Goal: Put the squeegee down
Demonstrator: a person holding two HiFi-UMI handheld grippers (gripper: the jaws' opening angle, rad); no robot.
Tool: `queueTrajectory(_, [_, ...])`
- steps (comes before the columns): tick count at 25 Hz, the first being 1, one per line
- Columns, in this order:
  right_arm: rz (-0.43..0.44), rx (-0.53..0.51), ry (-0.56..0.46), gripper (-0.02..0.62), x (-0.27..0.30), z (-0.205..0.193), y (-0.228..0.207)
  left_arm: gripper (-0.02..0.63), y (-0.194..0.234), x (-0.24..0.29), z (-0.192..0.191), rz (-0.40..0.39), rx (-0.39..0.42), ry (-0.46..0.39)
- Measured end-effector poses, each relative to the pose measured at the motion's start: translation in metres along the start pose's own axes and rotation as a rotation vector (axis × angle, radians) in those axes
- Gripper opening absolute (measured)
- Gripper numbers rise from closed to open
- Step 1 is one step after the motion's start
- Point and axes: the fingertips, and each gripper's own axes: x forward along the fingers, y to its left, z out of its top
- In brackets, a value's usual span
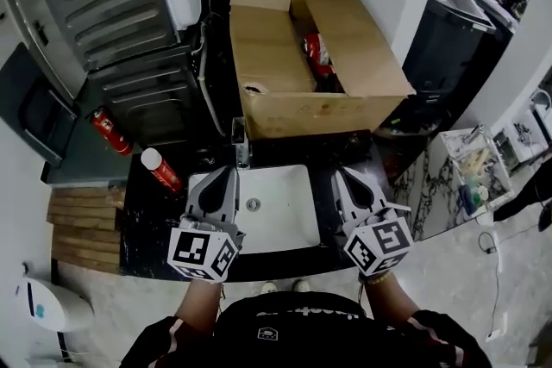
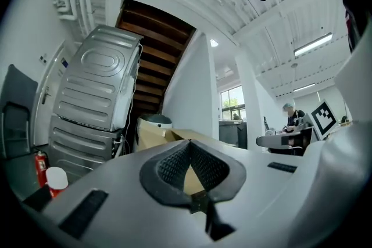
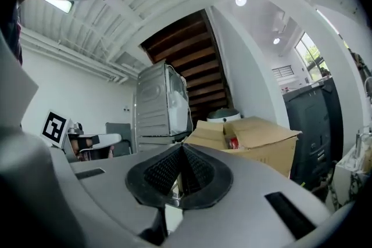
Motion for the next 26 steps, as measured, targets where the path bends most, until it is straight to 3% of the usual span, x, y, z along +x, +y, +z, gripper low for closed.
queueTrajectory(8, [-0.004,-0.037,-0.002,0.038,0.003,0.002,0.012,0.014,0.001,-0.011,0.008,0.016,0.034,-0.007])
queueTrajectory(26, [-0.098,-0.046,-0.008,0.038,-0.01,0.001,-0.009,0.014,-0.006,-0.001,0.0,-0.015,0.001,0.007])
